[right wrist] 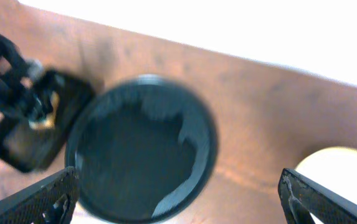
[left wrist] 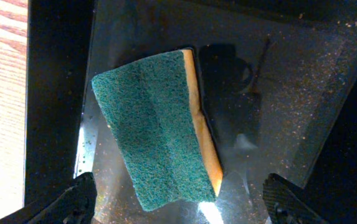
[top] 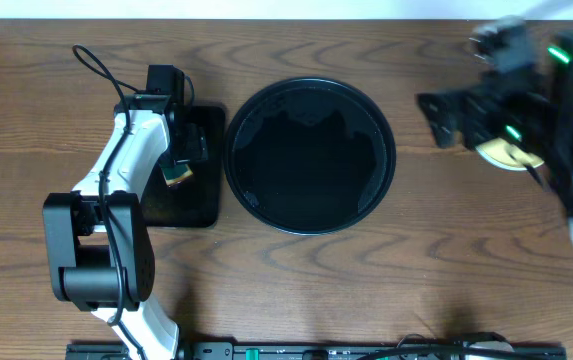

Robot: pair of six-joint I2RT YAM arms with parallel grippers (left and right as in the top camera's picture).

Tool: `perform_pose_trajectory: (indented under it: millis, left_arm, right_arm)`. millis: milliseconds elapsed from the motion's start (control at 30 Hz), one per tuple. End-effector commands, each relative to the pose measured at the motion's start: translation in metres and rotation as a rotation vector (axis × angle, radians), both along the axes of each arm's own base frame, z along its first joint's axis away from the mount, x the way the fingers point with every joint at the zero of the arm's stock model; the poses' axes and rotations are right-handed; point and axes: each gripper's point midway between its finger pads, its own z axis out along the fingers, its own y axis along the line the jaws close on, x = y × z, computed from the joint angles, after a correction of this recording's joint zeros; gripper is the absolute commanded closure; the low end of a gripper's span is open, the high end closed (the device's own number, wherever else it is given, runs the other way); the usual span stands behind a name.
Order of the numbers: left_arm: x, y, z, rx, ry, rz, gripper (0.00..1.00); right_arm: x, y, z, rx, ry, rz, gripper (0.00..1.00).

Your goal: Clean dirty plates on tray and stack at the side

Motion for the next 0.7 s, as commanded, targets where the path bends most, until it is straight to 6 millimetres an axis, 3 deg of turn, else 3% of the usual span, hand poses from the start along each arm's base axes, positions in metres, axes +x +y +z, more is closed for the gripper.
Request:
perform_pose_trajectory:
  millis: [0,133,267,500,667]
  left_arm:
    - [-0.003,0.002,0.001,0.011,0.003,0.007,0.15]
    - [-0.003,0.002,0.001,0.011,0.003,0.006,0.15]
    - [-0.003,0.002,0.001,0.011,0.003,0.007,0.15]
    - [-0.003,0.002,0.001,0.011,0.003,0.006,0.15]
    - [-0.003,0.002,0.001,0.012,0.003,0.006,0.15]
  right_arm:
    - [-0.034,-0.012,0.034,-0.043,-0.131,-0.029,0.01]
    - [-0.077,-0.019,0.059,-0.043,-0.276,-0.037,0.01]
    - [-0.104,-0.027,0.059,-0.035,-0.408,-0.068,0.01]
    - [-0.127,-0.032,0.017,-0.068,-0.655,-0.079,0.01]
    - [-0.123,-0.033,-0.025,-0.059,-0.772,-0.091,0.01]
